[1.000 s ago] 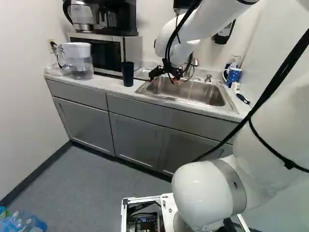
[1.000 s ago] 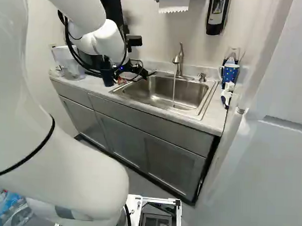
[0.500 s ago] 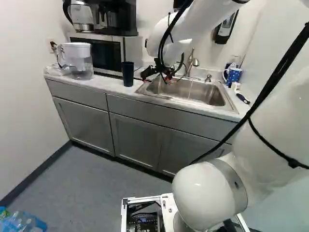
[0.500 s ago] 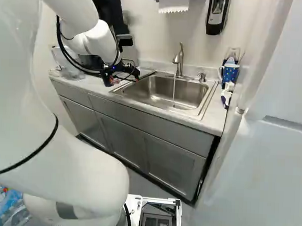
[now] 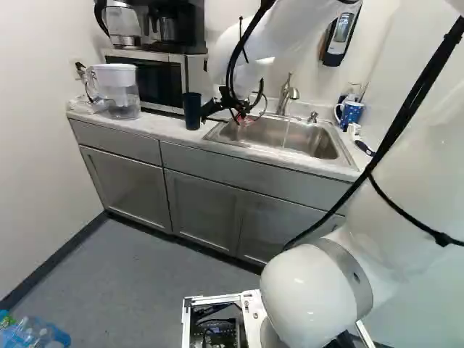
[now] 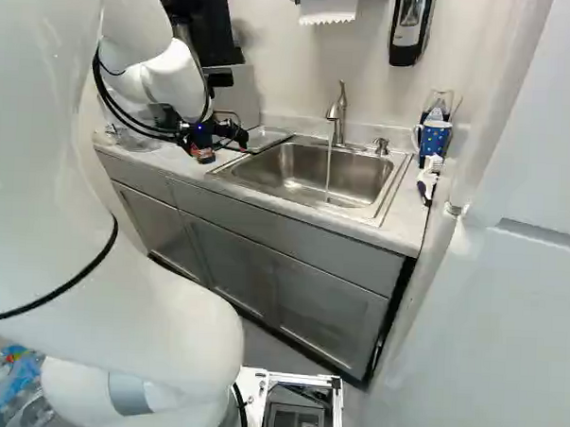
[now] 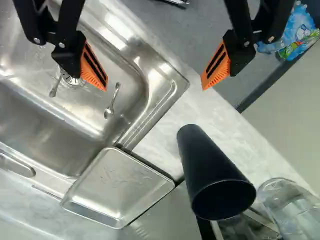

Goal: Rinse the cup and place it in the tray

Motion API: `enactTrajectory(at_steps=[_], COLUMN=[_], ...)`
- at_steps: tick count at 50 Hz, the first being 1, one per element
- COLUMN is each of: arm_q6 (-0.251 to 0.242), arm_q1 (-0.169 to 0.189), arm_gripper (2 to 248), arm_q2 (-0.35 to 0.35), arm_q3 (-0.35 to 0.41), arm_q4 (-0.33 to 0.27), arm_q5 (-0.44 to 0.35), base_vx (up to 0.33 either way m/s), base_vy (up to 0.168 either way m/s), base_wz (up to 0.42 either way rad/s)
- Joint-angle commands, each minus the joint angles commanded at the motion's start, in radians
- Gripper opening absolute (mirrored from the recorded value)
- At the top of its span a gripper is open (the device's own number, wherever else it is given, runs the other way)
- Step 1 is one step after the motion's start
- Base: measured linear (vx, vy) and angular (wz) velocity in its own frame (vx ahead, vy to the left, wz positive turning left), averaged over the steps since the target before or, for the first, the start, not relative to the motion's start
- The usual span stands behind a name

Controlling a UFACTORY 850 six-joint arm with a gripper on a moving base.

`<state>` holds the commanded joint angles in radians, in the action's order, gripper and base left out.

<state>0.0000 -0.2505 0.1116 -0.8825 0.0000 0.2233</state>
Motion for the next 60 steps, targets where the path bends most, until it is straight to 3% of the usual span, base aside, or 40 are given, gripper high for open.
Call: enactTrajectory(at_steps=[27,60], arm_q6=[0.0,0.0], arm_q1=[-0.073,-0.074], arm_gripper=[247,247], arm_q2=[-0.089,-0.09], arm_q3=[-0.086,-0.087], arm_q4=[0.0,0.0], arm_q5=[0.0,-0.032], base_vx=[0.0,0.0], base_vy=[0.0,0.0], base_wz=[0.0,0.0])
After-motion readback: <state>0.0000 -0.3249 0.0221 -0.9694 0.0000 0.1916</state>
